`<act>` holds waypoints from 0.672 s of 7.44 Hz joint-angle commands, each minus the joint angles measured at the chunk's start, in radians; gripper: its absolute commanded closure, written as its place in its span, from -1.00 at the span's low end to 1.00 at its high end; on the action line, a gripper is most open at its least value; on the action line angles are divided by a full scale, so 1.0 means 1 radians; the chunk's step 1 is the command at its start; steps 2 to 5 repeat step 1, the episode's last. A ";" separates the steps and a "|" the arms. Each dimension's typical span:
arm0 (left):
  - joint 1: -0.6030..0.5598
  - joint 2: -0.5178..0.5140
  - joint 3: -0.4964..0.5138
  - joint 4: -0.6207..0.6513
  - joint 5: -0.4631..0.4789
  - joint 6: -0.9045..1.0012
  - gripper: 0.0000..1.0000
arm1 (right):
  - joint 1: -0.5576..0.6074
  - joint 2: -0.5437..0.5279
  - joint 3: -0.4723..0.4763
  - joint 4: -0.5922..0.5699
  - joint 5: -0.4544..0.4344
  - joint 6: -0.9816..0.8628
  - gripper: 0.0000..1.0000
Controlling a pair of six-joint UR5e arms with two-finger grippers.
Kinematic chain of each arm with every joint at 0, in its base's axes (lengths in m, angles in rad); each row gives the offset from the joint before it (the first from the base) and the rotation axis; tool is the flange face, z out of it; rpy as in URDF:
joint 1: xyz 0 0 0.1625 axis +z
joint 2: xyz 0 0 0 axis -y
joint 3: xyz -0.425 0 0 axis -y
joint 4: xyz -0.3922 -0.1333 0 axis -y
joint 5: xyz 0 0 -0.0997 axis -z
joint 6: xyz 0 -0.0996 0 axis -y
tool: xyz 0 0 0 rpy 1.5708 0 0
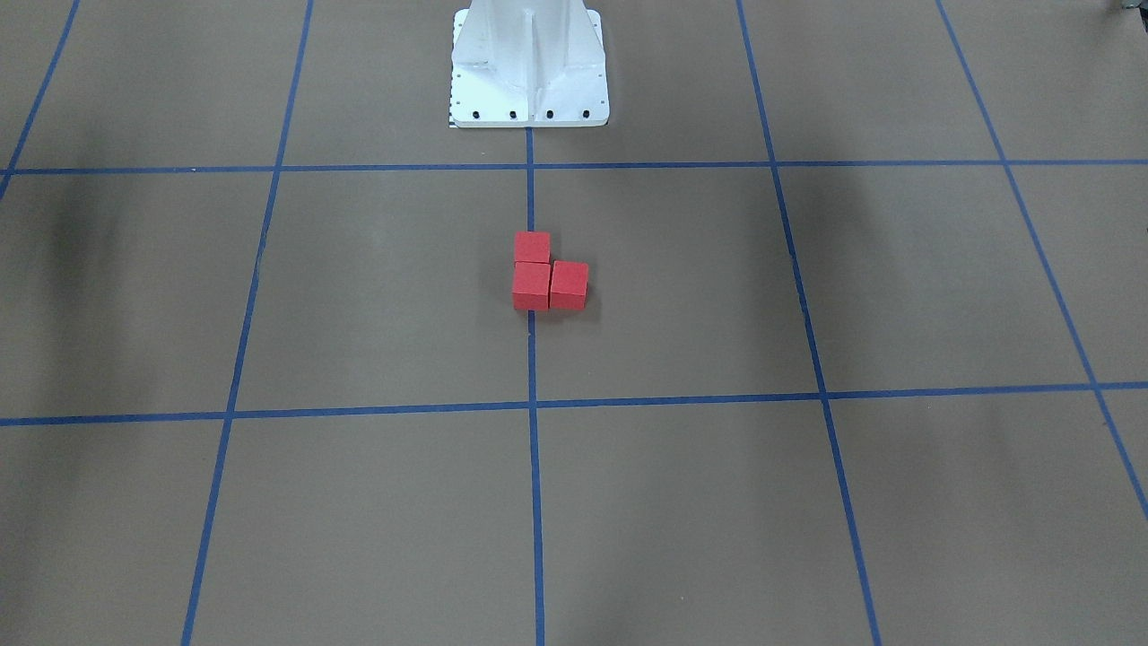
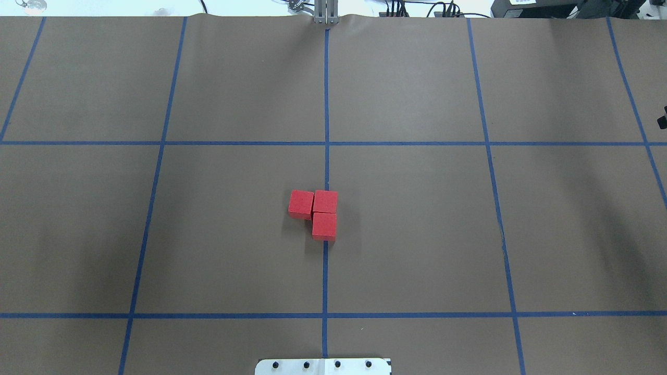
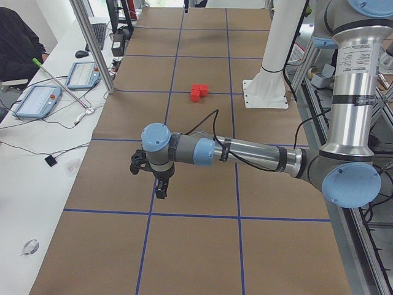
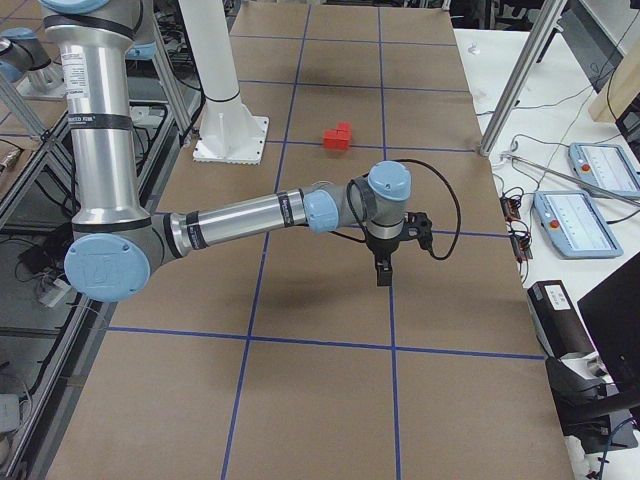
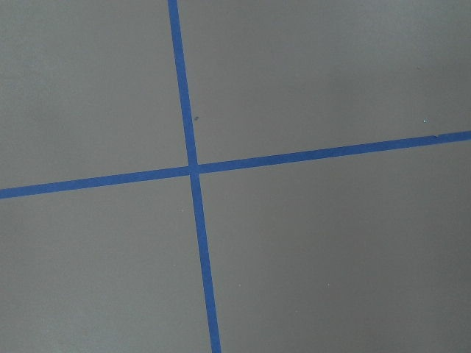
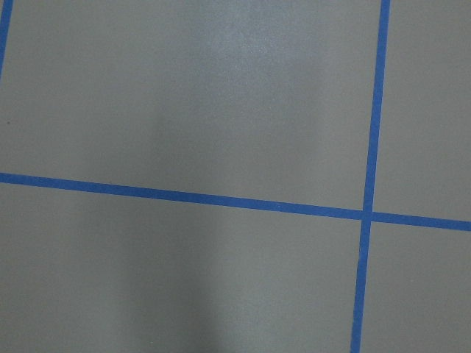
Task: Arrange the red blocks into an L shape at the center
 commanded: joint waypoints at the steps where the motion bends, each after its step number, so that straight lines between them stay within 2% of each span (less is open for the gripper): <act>1: 0.000 0.004 -0.001 0.000 0.000 0.000 -1.00 | 0.000 0.000 0.001 0.000 0.000 0.000 -1.00; 5: 0.000 0.004 -0.001 0.000 0.000 0.000 -1.00 | 0.000 0.000 0.001 0.000 0.000 0.000 -1.00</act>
